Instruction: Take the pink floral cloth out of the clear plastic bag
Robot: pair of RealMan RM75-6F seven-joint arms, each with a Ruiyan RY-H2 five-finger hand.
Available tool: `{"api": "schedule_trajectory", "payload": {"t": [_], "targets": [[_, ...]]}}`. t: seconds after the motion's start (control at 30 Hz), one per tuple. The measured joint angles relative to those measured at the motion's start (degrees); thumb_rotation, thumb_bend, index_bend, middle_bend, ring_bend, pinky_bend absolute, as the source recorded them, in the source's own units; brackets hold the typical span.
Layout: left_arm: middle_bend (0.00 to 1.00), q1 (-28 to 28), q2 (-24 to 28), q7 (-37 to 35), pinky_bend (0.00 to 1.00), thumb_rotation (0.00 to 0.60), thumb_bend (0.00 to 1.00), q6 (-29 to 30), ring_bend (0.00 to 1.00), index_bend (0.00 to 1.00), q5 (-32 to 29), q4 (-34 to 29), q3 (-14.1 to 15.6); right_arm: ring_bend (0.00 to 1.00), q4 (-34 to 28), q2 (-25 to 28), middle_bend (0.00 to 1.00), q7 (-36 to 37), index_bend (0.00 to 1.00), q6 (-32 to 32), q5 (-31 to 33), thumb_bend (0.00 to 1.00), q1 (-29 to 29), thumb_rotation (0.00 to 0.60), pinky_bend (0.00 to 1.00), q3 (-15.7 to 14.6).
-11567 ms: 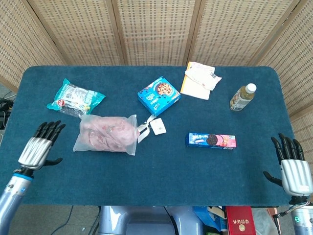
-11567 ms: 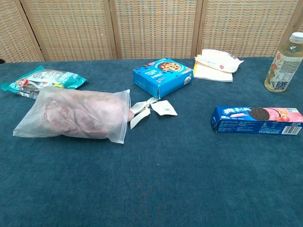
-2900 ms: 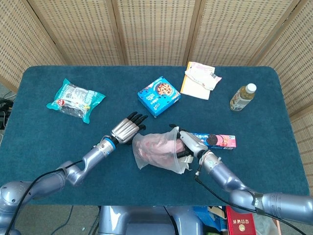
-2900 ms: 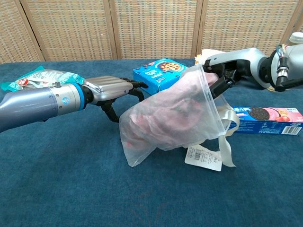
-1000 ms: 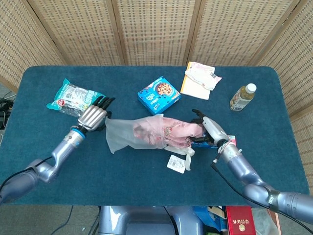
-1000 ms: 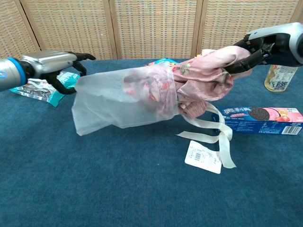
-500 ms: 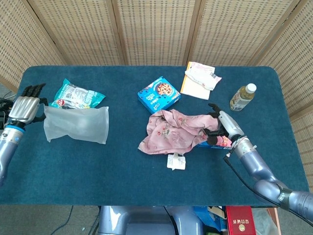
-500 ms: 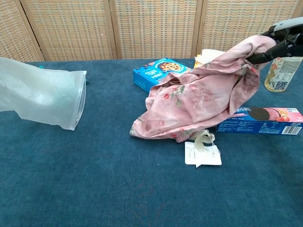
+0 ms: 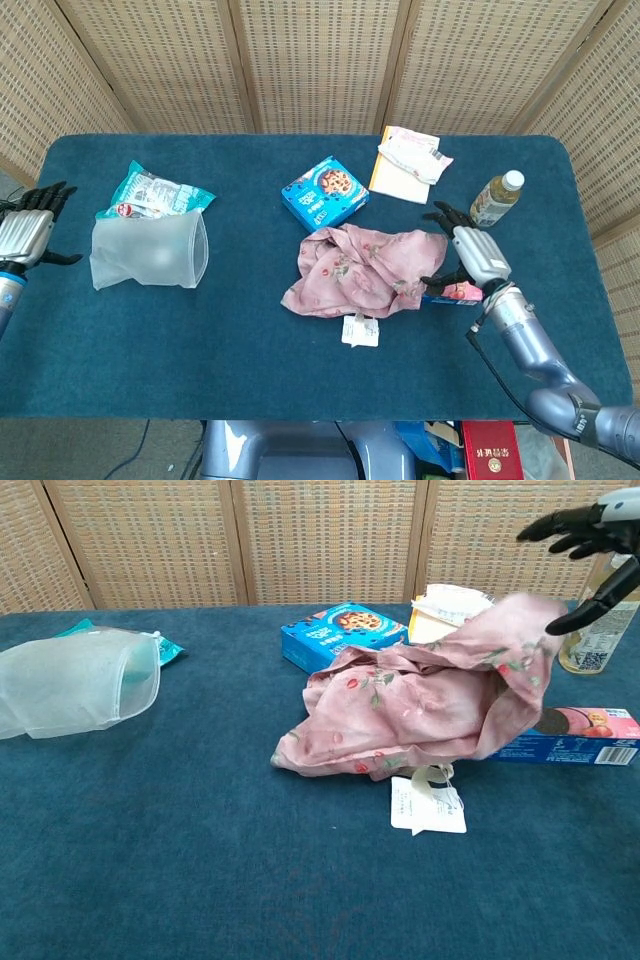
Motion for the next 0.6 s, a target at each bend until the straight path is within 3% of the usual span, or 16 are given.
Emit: {"api": "schedule_trajectory", "payload": {"t": [0.3,0.47,0.6], "targets": [[0.0,9.0,5.01,8.71,0.0,0.6,0.07,17.49,0.0,0.0,-2.94,-17.24,-2.04,0.0,2.65,0.08,0.0,-5.42,0.0,21.44,-20.37,0.0,-9.83,0.6,0.0,-6.18],[0.0,16.48,6.07,16.8,0.0,0.6,0.07,29.31,0.0,0.0,-2.16,-30.26,-0.59,0.0,3.47,-0.63,0.0,-8.42,0.0,33.04,-28.51,0.0,-18.03,0.6,0.0,-10.46],[0.0,21.19,5.82,23.26,0.0,0.6,0.07,35.15,0.0,0.0,1.66,-35.05,2.18,0.0,2.93,-1.62,0.0,-11.78,0.0,38.41,-33.61,0.0,-23.03,0.6,0.0,-13.61]]}}
